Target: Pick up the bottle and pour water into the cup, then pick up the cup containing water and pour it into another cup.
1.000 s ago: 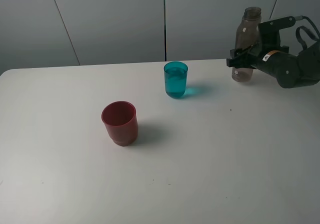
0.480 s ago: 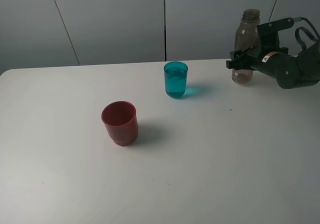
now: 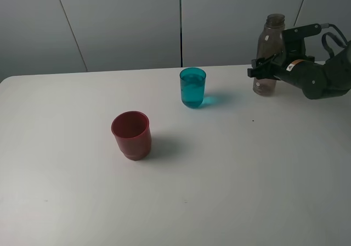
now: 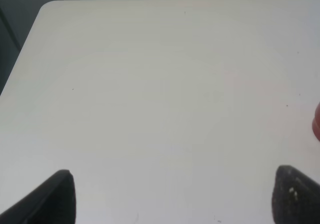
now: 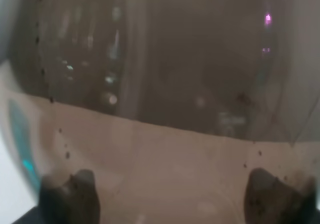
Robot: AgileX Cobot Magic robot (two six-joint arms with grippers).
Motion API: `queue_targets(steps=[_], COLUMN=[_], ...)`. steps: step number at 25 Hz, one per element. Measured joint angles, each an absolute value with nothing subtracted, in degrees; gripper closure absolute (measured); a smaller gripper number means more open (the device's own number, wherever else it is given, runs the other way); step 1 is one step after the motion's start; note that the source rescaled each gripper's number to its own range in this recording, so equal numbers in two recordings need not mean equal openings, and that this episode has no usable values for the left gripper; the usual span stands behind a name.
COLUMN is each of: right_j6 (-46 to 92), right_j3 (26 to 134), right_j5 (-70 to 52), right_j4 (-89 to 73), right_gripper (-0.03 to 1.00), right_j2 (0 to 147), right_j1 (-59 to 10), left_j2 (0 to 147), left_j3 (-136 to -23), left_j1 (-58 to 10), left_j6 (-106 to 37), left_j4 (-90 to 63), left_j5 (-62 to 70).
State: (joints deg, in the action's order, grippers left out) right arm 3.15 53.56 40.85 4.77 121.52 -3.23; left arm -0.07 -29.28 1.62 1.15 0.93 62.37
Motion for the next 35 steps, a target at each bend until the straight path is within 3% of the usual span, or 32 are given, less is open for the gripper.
queue_targets(steps=[2, 7, 9, 26, 35], right_j6=[3.04, 2.45, 2.35, -2.18, -4.24], right_j3=[53.56, 53.42, 52.45, 30.72, 26.76], right_j5=[40.59, 40.33, 40.3, 33.13, 36.92], right_j4=[4.77, 4.77, 4.77, 7.55, 11.89], right_gripper=[0.87, 0.13, 0.0, -0.03, -0.03], right_j2=[121.52, 121.26, 120.44, 100.94, 99.93], right_j1=[-3.23, -3.23, -3.23, -3.34, -14.89], left_j2=[-0.07, -0.07, -0.07, -0.07, -0.07], left_j3=[-29.28, -29.28, -29.28, -29.28, -29.28], left_j1=[1.62, 1.62, 1.62, 1.62, 1.62], left_j6=[1.05, 1.05, 1.05, 1.15, 1.15], left_j4=[0.93, 0.93, 0.93, 0.93, 0.93], left_j5=[62.37, 62.37, 62.37, 62.37, 62.37])
